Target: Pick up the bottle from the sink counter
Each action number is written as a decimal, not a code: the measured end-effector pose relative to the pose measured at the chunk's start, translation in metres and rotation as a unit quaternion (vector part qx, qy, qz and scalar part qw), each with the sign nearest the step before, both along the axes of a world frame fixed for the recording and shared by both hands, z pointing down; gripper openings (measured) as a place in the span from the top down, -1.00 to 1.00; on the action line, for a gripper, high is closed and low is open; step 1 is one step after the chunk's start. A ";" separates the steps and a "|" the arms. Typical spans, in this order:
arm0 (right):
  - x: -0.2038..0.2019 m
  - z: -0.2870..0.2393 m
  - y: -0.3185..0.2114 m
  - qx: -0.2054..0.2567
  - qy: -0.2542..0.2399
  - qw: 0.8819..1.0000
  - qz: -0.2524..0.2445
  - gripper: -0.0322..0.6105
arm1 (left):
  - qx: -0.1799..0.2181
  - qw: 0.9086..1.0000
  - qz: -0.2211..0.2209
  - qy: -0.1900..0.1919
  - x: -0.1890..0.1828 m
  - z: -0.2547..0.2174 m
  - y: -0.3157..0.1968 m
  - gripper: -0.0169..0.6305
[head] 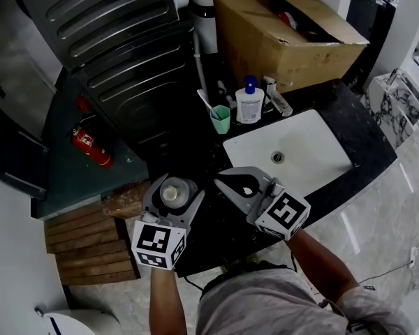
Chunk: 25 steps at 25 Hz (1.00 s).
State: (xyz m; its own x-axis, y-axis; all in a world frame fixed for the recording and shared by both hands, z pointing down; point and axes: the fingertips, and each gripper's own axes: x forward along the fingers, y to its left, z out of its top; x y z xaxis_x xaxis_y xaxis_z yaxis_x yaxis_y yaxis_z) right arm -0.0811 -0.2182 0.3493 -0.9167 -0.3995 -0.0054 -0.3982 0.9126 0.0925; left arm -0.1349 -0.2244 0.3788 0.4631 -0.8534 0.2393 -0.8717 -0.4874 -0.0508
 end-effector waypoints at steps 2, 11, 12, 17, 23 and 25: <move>-0.001 0.001 0.001 0.002 0.002 1.000 0.000 0.90 | 0.000 1.000 0.001 0.001 0.000 0.000 0.001 -0.07; -0.001 0.003 0.002 -0.001 0.009 1.000 0.000 0.90 | 0.001 1.000 0.004 0.004 0.002 0.000 0.000 -0.07; 0.000 0.003 0.002 -0.001 0.009 1.000 0.001 0.90 | 0.002 1.000 0.004 0.004 0.002 0.000 0.000 -0.07; 0.001 0.002 0.001 -0.001 0.006 1.000 0.003 0.90 | 0.000 1.000 0.006 0.005 0.004 0.001 0.000 -0.07; 0.002 0.002 0.000 -0.001 0.005 1.000 0.003 0.90 | 0.001 1.000 0.005 0.005 0.004 0.000 -0.002 -0.07; 0.002 0.002 -0.001 -0.001 0.005 1.000 0.003 0.90 | 0.002 1.000 0.004 0.006 0.004 -0.001 -0.003 -0.07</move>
State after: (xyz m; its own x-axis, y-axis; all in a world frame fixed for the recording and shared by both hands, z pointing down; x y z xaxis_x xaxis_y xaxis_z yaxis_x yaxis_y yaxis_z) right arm -0.0786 -0.2190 0.3514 -0.9142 -0.4053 0.0040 -0.4031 0.9103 0.0937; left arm -0.1307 -0.2275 0.3781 0.4732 -0.8502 0.2306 -0.8680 -0.4947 -0.0429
